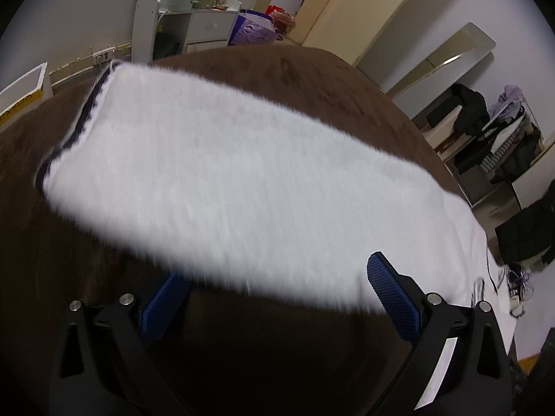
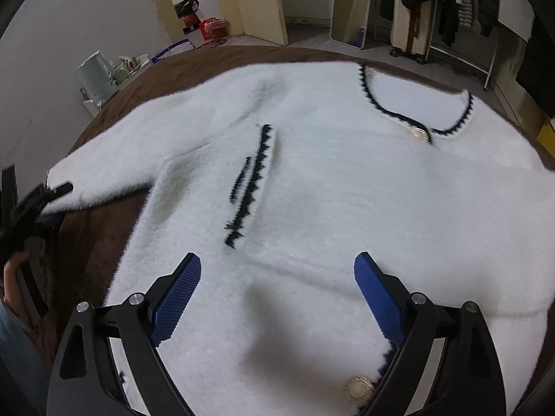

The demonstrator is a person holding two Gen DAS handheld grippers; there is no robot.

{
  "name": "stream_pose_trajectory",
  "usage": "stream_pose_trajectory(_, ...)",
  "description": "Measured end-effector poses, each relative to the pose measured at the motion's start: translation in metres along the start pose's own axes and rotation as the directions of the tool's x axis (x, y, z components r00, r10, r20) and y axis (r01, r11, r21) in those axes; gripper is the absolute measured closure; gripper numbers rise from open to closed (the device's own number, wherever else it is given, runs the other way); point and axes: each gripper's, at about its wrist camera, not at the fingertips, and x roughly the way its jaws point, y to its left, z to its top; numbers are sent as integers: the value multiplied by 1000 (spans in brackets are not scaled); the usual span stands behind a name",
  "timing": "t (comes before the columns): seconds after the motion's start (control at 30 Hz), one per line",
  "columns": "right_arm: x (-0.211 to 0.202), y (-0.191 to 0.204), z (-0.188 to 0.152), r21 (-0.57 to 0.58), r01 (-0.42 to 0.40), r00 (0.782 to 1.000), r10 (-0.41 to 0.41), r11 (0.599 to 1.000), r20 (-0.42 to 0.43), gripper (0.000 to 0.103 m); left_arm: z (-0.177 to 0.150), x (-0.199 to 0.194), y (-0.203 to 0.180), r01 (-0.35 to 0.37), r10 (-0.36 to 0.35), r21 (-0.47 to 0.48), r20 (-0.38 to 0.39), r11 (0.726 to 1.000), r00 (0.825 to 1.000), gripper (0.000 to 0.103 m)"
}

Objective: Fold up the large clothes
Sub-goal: 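Grasp the other sleeve cuff with the left tool and lift it, then carry the sleeve with the left tool across the body and release it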

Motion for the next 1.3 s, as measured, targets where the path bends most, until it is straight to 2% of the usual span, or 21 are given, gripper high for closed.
stream_pose_trajectory(0.17, 11, 13, 10, -8, -6, 1000, 6, 1000, 19, 14, 18, 9, -6, -33, 33, 40, 14, 999, 999, 6)
stream_pose_trajectory(0.23, 16, 17, 16, -3, 10, 999, -9, 1000, 38, 12, 22, 10, -6, -11, 10, 30, 16, 999, 1000, 9)
stream_pose_trajectory(0.3, 21, 20, 22, 11, 14, 998, -15, 1000, 62, 10, 26, 4, 1, 17, -16, -8, 34, 1000, 999, 23)
stream_pose_trajectory(0.37, 28, 24, 29, 23, 6, 998, -8, 1000, 70, 10, 29, 0, 9, 16, -14, -51, 37, 999, 999, 49)
stream_pose_trajectory(0.4, 30, 27, 32, 17, 7, 997, -8, 1000, 72, 10, 32, -1, 14, 11, -9, -66, 36, 998, 999, 54)
stream_pose_trajectory(0.43, 33, 32, 35, 6, 13, 997, -13, 1000, 75, 10, 33, -2, 16, 1, 2, -67, 33, 998, 999, 66)
stream_pose_trajectory(0.47, 36, 38, 38, -7, 12, 997, -11, 1000, 77, 10, 35, -4, 16, -16, 18, -52, 35, 998, 999, 74)
stream_pose_trajectory(0.5, 39, 43, 41, -12, 8, 997, -7, 1000, 73, 10, 36, -7, 16, -15, 17, -40, 37, 999, 999, 75)
stream_pose_trajectory(0.57, 44, 51, 45, -21, -5, 997, 6, 1000, 73, 10, 38, -13, 14, 14, -12, -37, 47, 999, 999, 88)
stream_pose_trajectory(0.77, 62, 71, 53, -61, 28, 998, -24, 998, 55, 10, 53, -34, -13, 7, -11, 45, 98, 999, 995, 91)
stream_pose_trajectory(0.87, 76, 76, 51, -78, 75, 997, -74, 994, 20, 10, 62, -44, -30, 21, -30, 78, 111, 997, 993, 91)
stream_pose_trajectory(0.93, 80, 79, 48, -92, 102, 995, -100, 990, 27, 10, 67, -48, -34, 26, -35, 86, 114, 996, 993, 91)
stream_pose_trajectory(1.07, 81, 77, 47, -91, 99, 995, -97, 991, 26, 10, 76, -57, -52, 34, -50, 124, 123, 992, 991, 91)
stream_pose_trajectory(1.17, 73, 70, 47, -43, 74, 996, -72, 996, 43, 13, 79, -64, -68, 38, -59, 162, 125, 986, 990, 91)
stream_pose_trajectory(1.3, 30, 53, 42, 38, 51, 993, -54, 998, 101, 14, 84, -86, -103, 73, -104, 227, 130, 971, 986, 91)
